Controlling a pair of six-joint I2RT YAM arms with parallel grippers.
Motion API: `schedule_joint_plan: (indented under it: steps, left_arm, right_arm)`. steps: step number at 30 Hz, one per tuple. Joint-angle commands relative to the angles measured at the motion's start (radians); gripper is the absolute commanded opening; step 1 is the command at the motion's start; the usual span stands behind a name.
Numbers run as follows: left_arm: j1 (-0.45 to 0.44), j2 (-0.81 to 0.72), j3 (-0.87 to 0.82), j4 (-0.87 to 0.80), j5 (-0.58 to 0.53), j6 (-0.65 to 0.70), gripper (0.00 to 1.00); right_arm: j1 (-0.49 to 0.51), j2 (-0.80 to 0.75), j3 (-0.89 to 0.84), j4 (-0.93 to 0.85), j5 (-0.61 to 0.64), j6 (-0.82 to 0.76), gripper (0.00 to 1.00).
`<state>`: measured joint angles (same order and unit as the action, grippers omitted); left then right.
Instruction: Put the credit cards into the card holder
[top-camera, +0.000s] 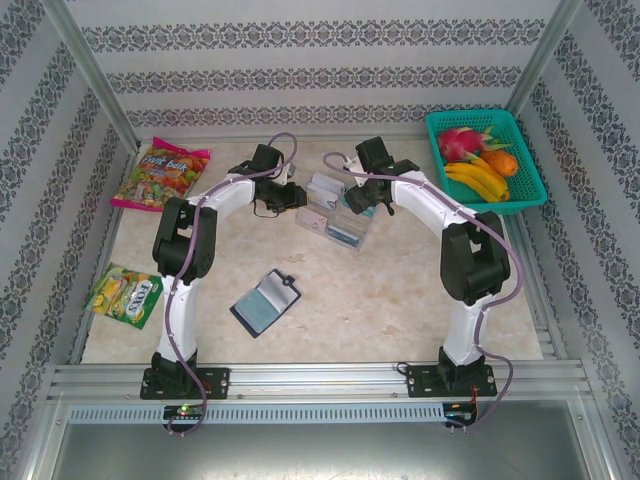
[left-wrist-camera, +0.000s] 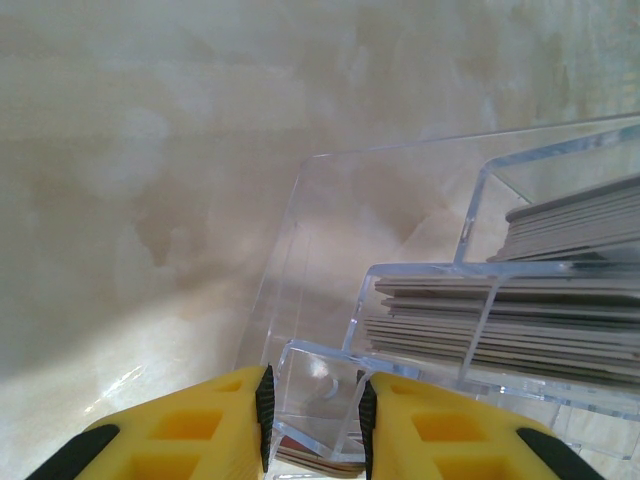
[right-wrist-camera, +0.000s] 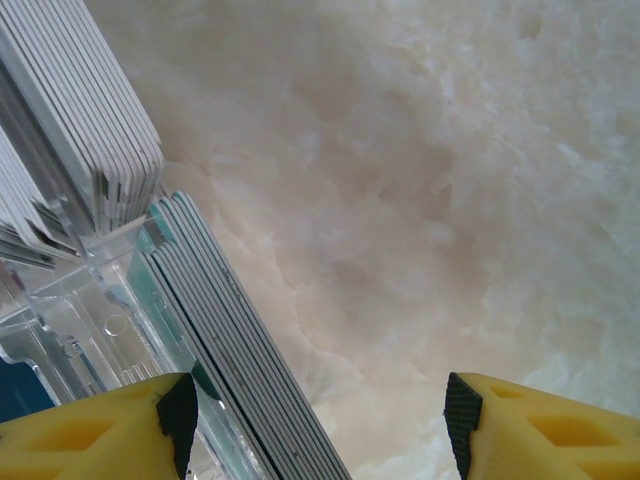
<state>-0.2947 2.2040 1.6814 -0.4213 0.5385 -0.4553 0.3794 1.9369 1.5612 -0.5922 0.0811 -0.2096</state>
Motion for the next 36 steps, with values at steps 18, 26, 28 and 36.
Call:
schedule_joint_plan:
  steps: [18,26,28,36]
  left_arm:
    - [-0.006,0.025,-0.02,-0.05,-0.058,0.02,0.31]
    - [-0.006,0.023,-0.019,-0.052,-0.061,0.02,0.31]
    - [-0.006,0.024,-0.017,-0.053,-0.062,0.021,0.31]
    - [-0.006,0.025,-0.014,-0.054,-0.061,0.021,0.31]
  right_arm:
    - [-0.023,-0.04,0.017,-0.008,0.063,0.016,0.66]
    - [-0.022,-0.052,0.016,-0.004,0.055,0.018,0.62]
    - [-0.023,-0.049,0.016,-0.006,0.051,0.018,0.61]
    - [-0.023,-0.052,0.013,-0.007,0.026,0.019,0.49]
